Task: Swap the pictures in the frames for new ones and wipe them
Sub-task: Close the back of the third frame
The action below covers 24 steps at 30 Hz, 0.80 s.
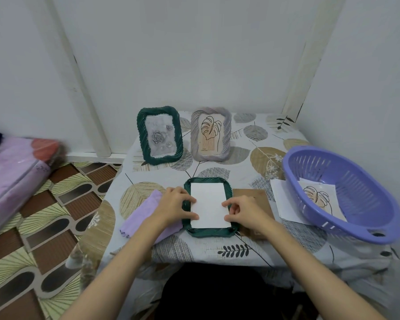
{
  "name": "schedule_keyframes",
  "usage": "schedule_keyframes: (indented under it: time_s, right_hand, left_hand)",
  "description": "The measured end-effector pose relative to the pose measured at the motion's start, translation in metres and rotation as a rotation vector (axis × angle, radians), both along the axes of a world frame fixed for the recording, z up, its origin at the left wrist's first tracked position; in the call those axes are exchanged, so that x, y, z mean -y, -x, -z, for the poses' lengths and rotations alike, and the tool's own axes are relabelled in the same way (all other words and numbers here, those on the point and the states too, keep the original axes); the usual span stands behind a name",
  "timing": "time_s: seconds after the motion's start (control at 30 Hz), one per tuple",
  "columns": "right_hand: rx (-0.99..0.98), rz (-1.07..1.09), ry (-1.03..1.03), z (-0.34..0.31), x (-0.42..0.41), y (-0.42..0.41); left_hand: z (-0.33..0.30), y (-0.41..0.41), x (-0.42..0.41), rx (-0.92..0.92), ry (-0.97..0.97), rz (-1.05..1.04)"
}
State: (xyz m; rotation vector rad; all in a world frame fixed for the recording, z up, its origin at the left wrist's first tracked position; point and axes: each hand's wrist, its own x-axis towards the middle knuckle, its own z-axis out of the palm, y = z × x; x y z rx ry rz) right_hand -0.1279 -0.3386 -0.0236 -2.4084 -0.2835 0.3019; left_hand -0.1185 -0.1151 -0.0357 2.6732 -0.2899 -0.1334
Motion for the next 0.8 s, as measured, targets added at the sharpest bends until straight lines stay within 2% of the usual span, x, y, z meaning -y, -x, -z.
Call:
schedule_keyframes:
  time_s: [0.27, 0.43, 0.53, 0.8]
  right_hand:
    - [0.091, -0.011, 0.116, 0.001, -0.003, -0.001]
    - [0.195, -0.032, 0.281, 0.001, -0.007, -0.003]
    - [0.154, -0.073, 0.36, 0.002, -0.008, -0.004]
    - [0.105, -0.052, 0.297, 0.002, -0.004, -0.002]
  left_hand:
    - [0.001, -0.003, -0.003, -0.034, 0.004, 0.028]
    - [0.001, -0.004, -0.003, -0.009, -0.006, 0.022]
    - [0.003, -0.006, -0.005, -0.065, -0.033, 0.036]
    - [0.011, -0.005, -0.006, -0.092, -0.057, 0.047]
